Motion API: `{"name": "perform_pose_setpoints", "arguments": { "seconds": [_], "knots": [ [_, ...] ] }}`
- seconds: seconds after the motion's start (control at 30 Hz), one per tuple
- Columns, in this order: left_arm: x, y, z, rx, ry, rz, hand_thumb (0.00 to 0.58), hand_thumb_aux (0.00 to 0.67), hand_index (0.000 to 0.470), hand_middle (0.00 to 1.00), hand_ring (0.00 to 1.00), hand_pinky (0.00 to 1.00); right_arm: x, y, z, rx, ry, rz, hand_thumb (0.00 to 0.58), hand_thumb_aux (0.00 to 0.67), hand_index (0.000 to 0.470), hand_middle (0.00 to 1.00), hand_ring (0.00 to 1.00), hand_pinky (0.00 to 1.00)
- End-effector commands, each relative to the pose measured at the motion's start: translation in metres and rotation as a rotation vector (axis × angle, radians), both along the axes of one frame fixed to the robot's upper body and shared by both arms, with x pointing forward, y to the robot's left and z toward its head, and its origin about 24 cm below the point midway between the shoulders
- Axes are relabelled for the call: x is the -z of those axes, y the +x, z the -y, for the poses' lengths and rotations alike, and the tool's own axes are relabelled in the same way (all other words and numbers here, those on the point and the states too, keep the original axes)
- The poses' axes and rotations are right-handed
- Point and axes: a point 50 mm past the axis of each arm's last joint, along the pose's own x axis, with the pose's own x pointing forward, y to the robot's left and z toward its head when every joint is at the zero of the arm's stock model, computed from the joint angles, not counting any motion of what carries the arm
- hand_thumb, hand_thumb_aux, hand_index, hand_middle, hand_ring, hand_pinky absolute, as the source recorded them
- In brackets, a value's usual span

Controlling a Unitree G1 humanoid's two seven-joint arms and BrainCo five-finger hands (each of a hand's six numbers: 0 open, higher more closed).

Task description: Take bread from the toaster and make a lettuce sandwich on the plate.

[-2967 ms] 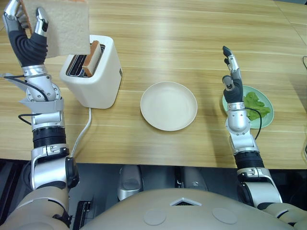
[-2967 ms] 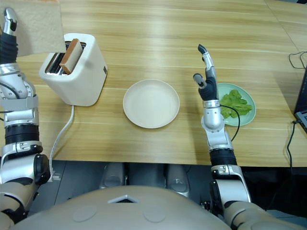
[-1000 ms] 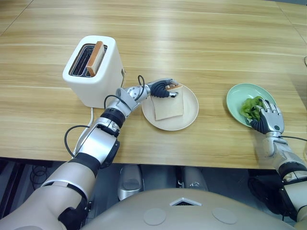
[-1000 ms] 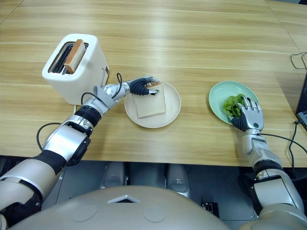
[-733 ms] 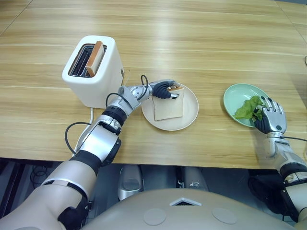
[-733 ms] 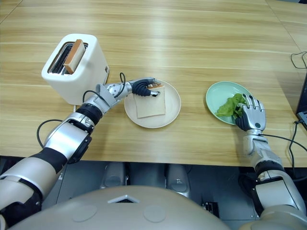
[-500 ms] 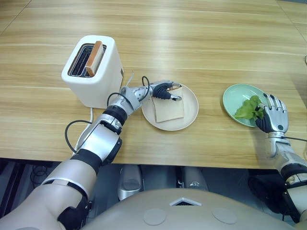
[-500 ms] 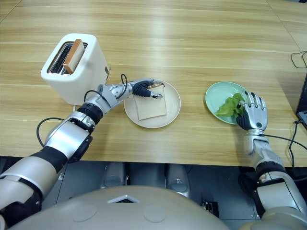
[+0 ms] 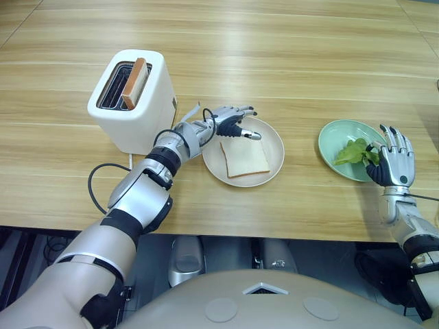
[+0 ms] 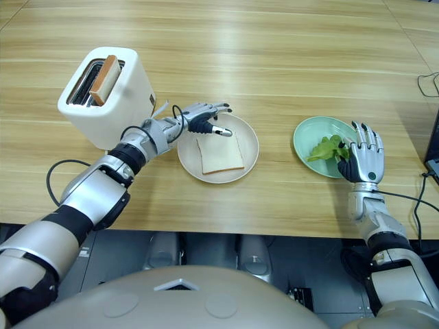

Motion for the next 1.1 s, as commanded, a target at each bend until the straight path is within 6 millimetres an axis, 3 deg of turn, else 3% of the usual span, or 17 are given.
{"name": "perform_pose_setpoints", "arguments": {
  "seconds": [0.03,0.17,0.37,0.47,0.57,0.73,0.93,1.1],
  "knots": [
    [-0.015,0.002,0.007,0.028,-0.02,0.123,0.0,0.0,0.0,0.0,0.0,0.0,-0.016,0.004,-0.007,-0.041,0.02,0.093,0.58,0.67,0.46,0.0,0.0,0.0],
    [-0.034,0.002,0.01,0.044,-0.12,0.233,0.0,0.0,0.0,0.0,0.0,0.0,-0.035,0.01,-0.023,-0.115,0.039,0.192,0.58,0.67,0.46,0.0,0.0,0.0],
    [-0.072,-0.014,0.004,0.107,-0.476,0.269,0.0,0.0,0.0,0.0,0.0,0.0,-0.067,0.022,-0.056,-0.246,0.041,0.279,0.58,0.67,0.46,0.0,0.0,0.0],
    [-0.103,-0.03,-0.013,0.139,-0.687,0.288,0.0,0.0,0.0,0.0,0.0,0.0,-0.08,0.032,-0.08,-0.335,0.044,0.301,0.58,0.67,0.46,0.0,0.0,0.0],
    [-0.133,-0.038,-0.044,0.07,-0.79,0.394,0.0,0.0,0.0,0.0,0.0,0.0,-0.085,0.043,-0.103,-0.41,0.05,0.303,0.58,0.67,0.46,0.0,0.0,0.0],
    [-0.155,-0.048,-0.096,-0.079,-0.79,0.523,0.0,0.0,0.0,0.0,0.0,0.0,-0.079,0.06,-0.147,-0.543,0.057,0.262,0.58,0.67,0.46,0.0,0.0,0.0],
    [-0.155,-0.048,-0.153,-0.296,-0.606,0.627,0.0,0.0,0.0,0.0,0.0,0.0,-0.062,0.072,-0.197,-0.679,0.043,0.193,0.58,0.67,0.46,0.0,0.0,0.0],
    [-0.14,-0.053,-0.186,-0.414,-0.392,0.6,0.0,0.0,0.0,0.0,0.0,0.0,-0.032,0.067,-0.218,-0.756,0.009,0.07,0.58,0.67,0.46,0.0,0.0,0.0]
  ]
}}
